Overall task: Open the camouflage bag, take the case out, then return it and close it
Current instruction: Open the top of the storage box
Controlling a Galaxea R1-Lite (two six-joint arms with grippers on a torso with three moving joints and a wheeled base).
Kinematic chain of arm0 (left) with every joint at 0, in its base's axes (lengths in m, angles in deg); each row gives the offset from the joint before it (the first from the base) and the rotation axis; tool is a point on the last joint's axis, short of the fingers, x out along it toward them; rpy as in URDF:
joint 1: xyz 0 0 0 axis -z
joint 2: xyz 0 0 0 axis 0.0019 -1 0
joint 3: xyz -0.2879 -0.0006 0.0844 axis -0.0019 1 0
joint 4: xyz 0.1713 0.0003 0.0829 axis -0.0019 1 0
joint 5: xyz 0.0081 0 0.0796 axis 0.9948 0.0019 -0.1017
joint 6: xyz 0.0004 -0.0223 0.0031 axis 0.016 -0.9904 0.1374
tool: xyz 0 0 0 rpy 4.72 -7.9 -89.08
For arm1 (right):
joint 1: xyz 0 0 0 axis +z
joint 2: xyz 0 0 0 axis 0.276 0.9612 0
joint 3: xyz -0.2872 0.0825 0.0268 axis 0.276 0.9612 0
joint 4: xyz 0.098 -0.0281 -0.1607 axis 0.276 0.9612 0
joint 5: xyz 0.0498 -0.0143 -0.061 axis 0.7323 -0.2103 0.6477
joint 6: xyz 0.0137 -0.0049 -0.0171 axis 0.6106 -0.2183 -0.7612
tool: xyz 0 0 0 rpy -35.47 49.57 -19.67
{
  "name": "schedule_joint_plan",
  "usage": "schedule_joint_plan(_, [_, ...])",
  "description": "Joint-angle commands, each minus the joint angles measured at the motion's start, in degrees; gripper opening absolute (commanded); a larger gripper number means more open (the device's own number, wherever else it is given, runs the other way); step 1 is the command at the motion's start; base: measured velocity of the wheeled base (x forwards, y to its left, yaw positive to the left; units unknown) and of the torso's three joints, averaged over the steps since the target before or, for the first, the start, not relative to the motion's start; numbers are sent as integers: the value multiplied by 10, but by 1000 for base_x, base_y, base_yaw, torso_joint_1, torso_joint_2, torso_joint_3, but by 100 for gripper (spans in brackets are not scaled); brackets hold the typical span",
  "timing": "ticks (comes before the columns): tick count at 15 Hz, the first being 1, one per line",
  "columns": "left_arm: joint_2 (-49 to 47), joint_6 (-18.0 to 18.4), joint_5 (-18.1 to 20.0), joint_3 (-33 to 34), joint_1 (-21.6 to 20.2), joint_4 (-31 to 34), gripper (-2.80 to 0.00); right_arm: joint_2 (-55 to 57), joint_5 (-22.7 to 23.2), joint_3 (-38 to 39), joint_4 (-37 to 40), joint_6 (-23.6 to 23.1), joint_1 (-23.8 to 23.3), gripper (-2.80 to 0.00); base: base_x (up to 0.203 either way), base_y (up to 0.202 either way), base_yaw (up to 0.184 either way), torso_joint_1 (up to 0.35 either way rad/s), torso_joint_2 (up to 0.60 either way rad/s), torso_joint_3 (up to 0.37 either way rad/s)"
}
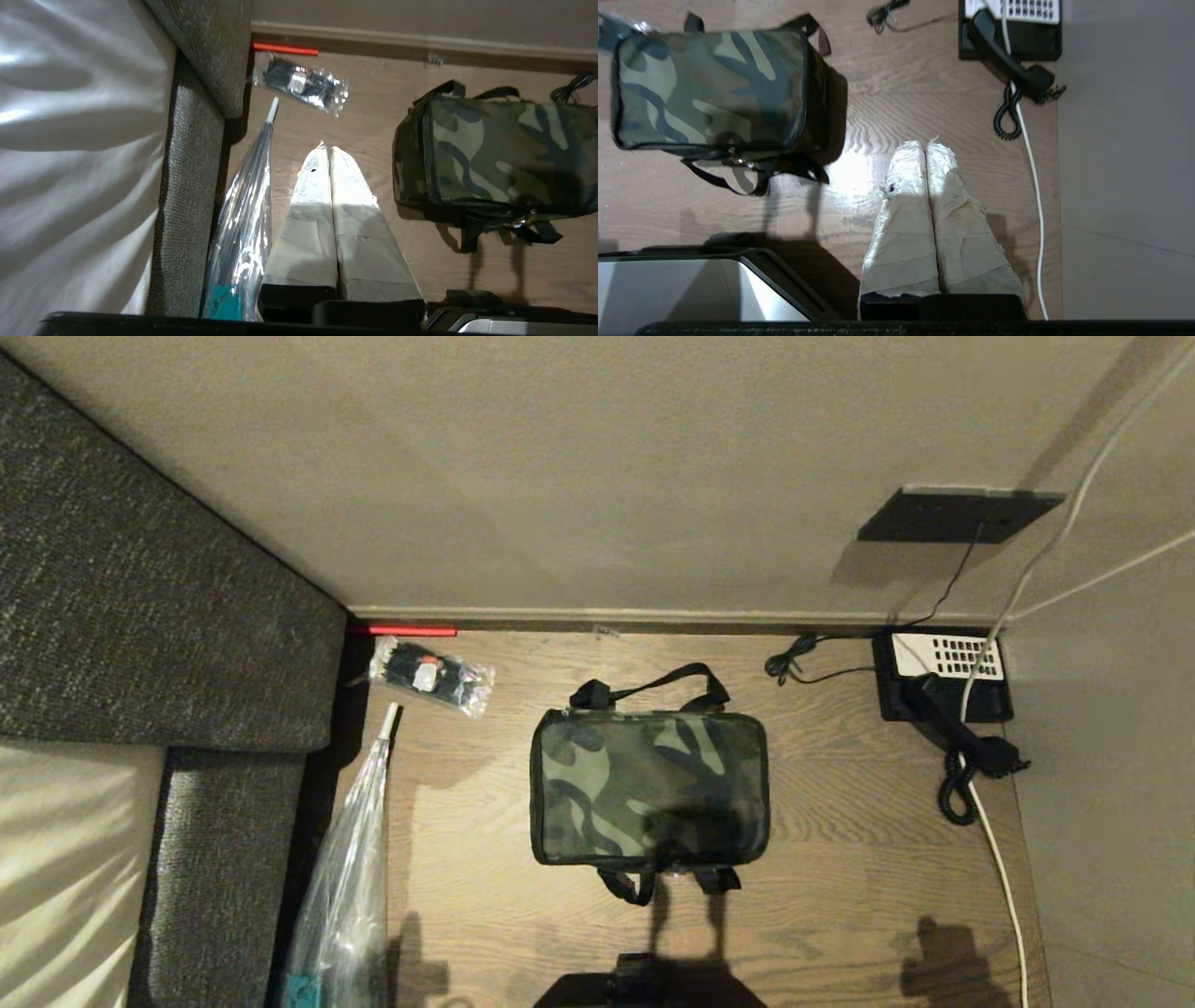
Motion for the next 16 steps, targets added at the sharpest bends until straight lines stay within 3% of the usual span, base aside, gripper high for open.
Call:
schedule_joint_plan(1, [-1,0,0,23,0,-1,-280,-3,0,0,0,0,0,-280,0,0,0,4,2,-199])
schedule_joint_plan(9, [-1,0,0,23,0,-1,-280,-3,0,0,0,0,0,-280,0,0,0,3,2,-191])
schedule_joint_plan(16, [-1,1,0,23,0,-1,-280,-3,0,0,0,0,0,-280,0,0,0,0,1,-22])
